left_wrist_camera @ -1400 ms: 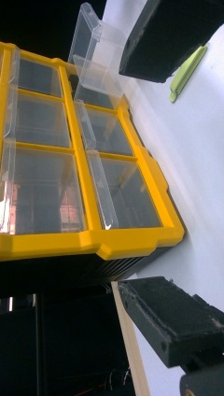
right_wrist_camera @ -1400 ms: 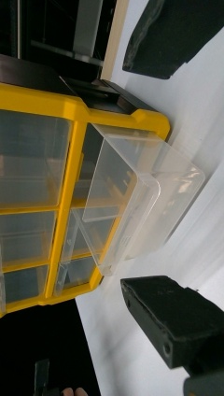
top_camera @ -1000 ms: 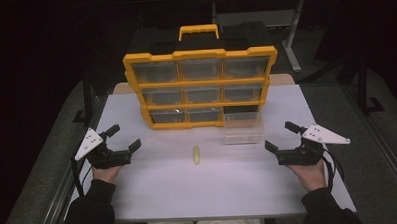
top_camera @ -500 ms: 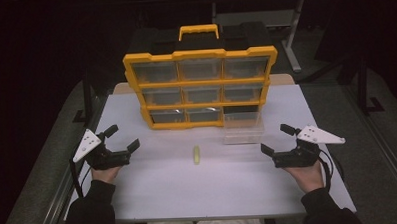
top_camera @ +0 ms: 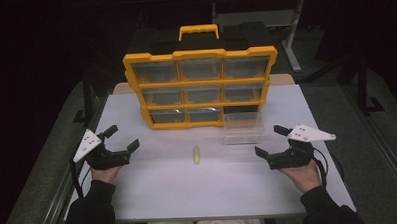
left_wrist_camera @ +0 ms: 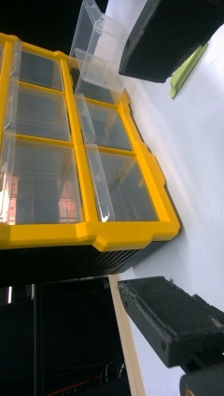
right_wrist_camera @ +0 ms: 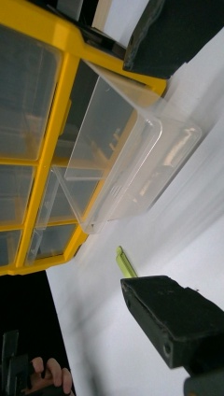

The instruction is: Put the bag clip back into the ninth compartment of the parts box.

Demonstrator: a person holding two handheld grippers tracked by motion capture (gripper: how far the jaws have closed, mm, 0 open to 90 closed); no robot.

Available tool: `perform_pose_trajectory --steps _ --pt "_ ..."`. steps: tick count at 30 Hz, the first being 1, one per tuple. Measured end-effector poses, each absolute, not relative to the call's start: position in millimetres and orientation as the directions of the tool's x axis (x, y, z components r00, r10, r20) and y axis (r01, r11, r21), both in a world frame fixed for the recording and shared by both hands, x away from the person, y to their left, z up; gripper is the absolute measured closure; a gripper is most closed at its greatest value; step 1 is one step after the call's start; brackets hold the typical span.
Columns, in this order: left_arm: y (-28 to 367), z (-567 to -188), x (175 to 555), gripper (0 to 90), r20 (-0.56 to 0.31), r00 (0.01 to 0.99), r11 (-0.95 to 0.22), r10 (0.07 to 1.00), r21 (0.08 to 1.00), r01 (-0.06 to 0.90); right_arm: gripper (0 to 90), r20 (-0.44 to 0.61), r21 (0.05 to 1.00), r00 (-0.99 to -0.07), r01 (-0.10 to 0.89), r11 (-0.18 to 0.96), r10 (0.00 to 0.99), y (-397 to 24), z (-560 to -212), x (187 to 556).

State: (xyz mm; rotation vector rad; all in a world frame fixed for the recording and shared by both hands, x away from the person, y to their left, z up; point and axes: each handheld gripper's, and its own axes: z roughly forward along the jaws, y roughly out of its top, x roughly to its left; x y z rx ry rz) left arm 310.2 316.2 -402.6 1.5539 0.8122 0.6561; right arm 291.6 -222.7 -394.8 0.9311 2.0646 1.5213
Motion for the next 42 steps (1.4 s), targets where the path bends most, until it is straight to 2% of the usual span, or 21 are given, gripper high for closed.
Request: perform_pose_trajectory --steps 16,42 --pt "314.8 -404.2 310.8 0.1 -0.031 0.603 -0.061 0.797 0.990 0.131 0.0 0.080 0.916 -0.762 0.311 0.254 0.643 -197.3 -384.2 305.8" --pt "314.7 -405.0 312.1 0.1 -0.035 0.608 -0.064 0.793 0.988 0.141 0.0 0.079 0.887 -0.795 0.331 0.321 0.601 -163.9 -376.3 317.7"
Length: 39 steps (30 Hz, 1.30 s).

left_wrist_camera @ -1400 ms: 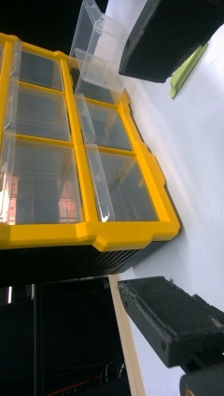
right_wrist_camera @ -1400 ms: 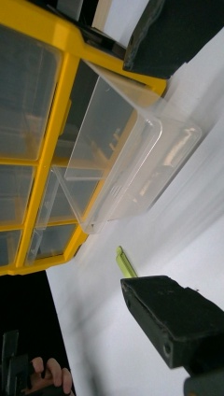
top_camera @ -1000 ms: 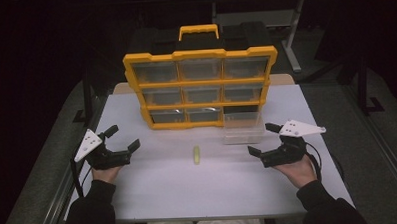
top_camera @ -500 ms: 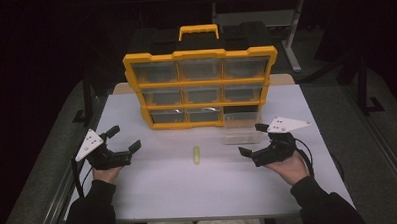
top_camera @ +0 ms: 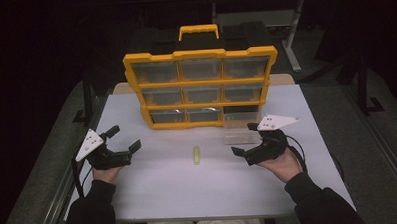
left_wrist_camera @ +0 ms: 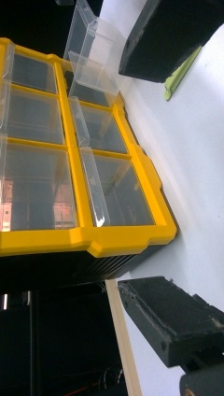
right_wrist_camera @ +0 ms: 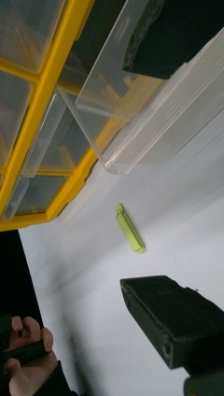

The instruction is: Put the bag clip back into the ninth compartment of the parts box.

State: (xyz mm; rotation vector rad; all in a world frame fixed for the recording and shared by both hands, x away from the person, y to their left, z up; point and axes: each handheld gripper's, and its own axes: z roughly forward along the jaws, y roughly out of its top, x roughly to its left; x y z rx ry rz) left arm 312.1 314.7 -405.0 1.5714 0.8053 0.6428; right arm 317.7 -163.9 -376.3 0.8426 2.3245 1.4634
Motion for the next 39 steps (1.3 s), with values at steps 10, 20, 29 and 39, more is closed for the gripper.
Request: perform_pose_trajectory --steps 10,20,29,39 --pt "314.5 -404.8 312.1 0.1 -0.031 0.611 -0.069 0.791 0.988 0.140 0.0 0.075 0.878 -0.813 0.329 0.348 0.577 -150.1 -374.2 322.9" --pt "314.4 -404.9 312.0 0.2 -0.030 0.606 -0.069 0.795 0.988 0.139 0.0 0.074 0.868 -0.825 0.330 0.371 0.560 -138.5 -374.0 327.2" --pt "314.6 -404.6 311.8 0.1 -0.026 0.599 -0.067 0.800 0.989 0.132 0.0 0.070 0.857 -0.834 0.332 0.395 0.547 -126.5 -370.0 330.5" --pt "314.7 -404.4 311.6 0.1 -0.026 0.594 -0.064 0.804 0.989 0.130 0.0 0.073 0.838 -0.844 0.340 0.426 0.531 -110.1 -367.3 335.4"
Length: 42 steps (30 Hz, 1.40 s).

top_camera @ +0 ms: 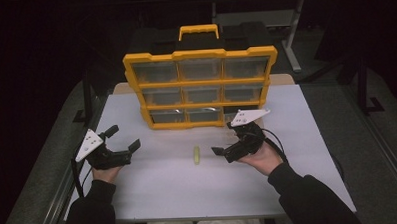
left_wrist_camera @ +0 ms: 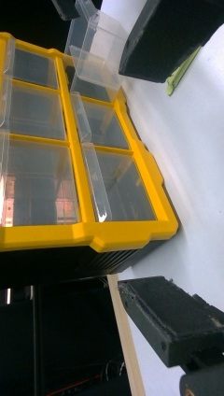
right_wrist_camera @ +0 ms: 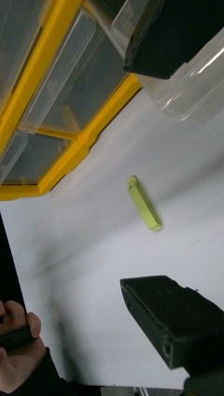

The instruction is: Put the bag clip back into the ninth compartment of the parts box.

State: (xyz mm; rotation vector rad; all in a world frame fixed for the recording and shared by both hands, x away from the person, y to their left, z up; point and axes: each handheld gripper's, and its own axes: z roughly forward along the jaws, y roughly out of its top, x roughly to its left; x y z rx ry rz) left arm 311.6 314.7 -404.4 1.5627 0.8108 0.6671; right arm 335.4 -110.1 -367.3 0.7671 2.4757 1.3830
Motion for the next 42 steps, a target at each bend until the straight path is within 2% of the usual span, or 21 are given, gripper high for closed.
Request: perform_pose_trajectory --steps 42 --pt "314.8 -404.5 312.0 0.2 -0.025 0.595 -0.063 0.804 0.990 0.127 0.0 0.071 0.789 -0.869 0.349 0.506 0.490 -49.4 -377.0 353.6"
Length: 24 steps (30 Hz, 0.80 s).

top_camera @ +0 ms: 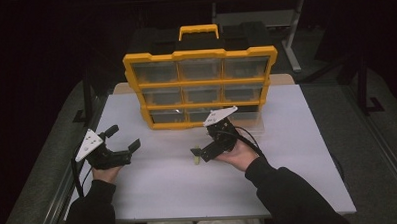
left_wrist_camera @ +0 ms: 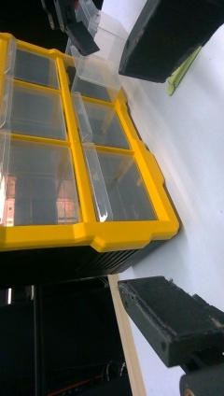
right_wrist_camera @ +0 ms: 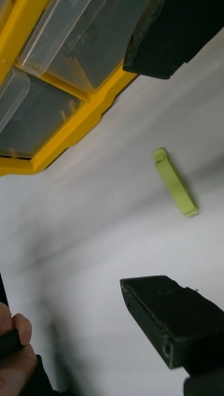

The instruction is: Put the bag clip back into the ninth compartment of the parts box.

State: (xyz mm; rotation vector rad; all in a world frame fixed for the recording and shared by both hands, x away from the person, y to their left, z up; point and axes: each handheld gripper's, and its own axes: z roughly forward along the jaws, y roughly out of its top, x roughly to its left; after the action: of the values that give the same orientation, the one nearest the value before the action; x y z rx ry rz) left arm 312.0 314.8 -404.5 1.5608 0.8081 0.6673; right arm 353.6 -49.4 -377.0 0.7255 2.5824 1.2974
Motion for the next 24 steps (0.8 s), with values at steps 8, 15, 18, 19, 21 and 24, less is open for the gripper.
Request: perform_pose_trajectory --steps 8,15,18,19,21,24 --pt "314.9 -404.5 312.0 0.1 -0.028 0.599 -0.060 0.801 0.990 0.127 0.0 0.076 0.767 -0.869 0.364 0.529 0.488 -40.7 -382.2 352.6" --pt "314.6 -404.6 312.3 0.2 -0.027 0.600 -0.062 0.800 0.990 0.127 0.0 0.079 0.748 -0.871 0.374 0.548 0.486 -31.0 -390.2 351.8" --pt "314.8 -404.7 312.3 0.2 -0.029 0.600 -0.061 0.799 0.990 0.128 0.0 0.074 0.741 -0.874 0.371 0.559 0.481 -25.9 -394.5 352.5" --pt "314.8 -404.8 312.4 0.2 -0.027 0.600 -0.062 0.800 0.990 0.127 0.0 0.073 0.738 -0.874 0.371 0.564 0.480 -24.8 -395.5 352.3" --pt "314.8 -405.0 312.6 0.2 -0.028 0.600 -0.063 0.799 0.990 0.129 0.0 0.069 0.733 -0.875 0.370 0.571 0.479 -23.2 -397.6 352.8" --pt "314.7 -405.0 312.7 0.2 -0.024 0.602 -0.068 0.798 0.989 0.129 0.0 0.078 0.728 -0.869 0.384 0.568 0.488 -21.8 -400.9 353.9"
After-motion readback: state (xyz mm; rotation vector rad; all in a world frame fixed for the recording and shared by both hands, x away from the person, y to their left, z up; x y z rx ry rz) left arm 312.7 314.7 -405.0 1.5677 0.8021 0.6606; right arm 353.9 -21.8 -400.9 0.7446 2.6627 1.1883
